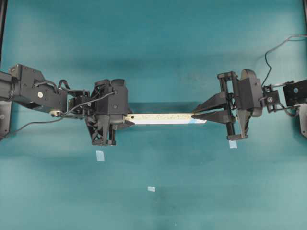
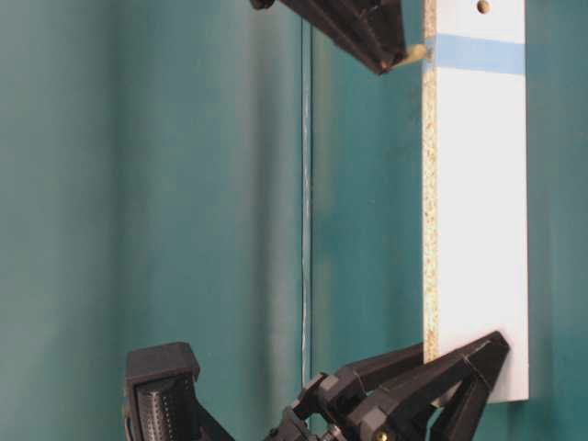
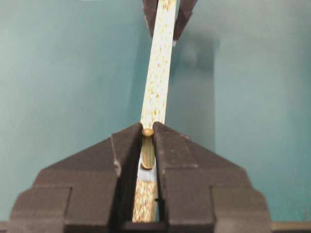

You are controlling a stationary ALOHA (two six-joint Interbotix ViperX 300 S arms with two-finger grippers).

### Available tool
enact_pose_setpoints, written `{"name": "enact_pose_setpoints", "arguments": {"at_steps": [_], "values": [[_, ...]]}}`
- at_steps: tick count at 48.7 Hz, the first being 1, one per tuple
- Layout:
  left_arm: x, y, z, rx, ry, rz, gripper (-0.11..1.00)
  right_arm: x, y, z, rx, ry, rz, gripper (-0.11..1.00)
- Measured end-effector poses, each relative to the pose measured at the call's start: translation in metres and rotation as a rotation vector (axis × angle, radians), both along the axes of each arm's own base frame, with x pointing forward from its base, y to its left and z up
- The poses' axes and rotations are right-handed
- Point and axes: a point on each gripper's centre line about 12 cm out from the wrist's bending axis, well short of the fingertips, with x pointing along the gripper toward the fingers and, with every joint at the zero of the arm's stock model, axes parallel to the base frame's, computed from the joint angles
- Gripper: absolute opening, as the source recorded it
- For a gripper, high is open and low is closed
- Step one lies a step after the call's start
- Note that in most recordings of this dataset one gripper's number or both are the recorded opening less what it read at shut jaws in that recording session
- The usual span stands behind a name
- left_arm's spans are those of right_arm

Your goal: Insert the rod into the hole on the wooden board.

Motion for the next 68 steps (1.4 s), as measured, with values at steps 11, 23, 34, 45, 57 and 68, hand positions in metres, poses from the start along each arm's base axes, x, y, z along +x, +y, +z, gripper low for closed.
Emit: {"name": "enact_pose_setpoints", "arguments": {"at_steps": [11, 23, 34, 45, 57, 68], "values": [[0.000, 0.000, 0.000, -0.001, 0.000, 0.001, 0.33, 0.002, 0.000, -0.004, 0.002, 0.009, -0.001, 0.12], [0.000, 0.000, 0.000, -0.001, 0.000, 0.001, 0.33, 0.001, 0.000, -0.006, 0.003, 0.014, 0.001, 0.12], [0.000, 0.000, 0.000, 0.000, 0.000, 0.000, 0.33, 0.001, 0.000, -0.007, 0.004, 0.012, -0.001, 0.12], [0.000, 0.000, 0.000, 0.000, 0.002, 0.000, 0.33, 0.003, 0.000, -0.010, 0.012, 0.007, 0.002, 0.12], [0.000, 0.000, 0.000, 0.000, 0.000, 0.000, 0.33, 0.002, 0.000, -0.012, 0.013, 0.011, 0.003, 0.12], [0.000, 0.000, 0.000, 0.000, 0.000, 0.000, 0.33, -0.009, 0.000, -0.014, 0.017, 0.028, -0.001, 0.12]]}}
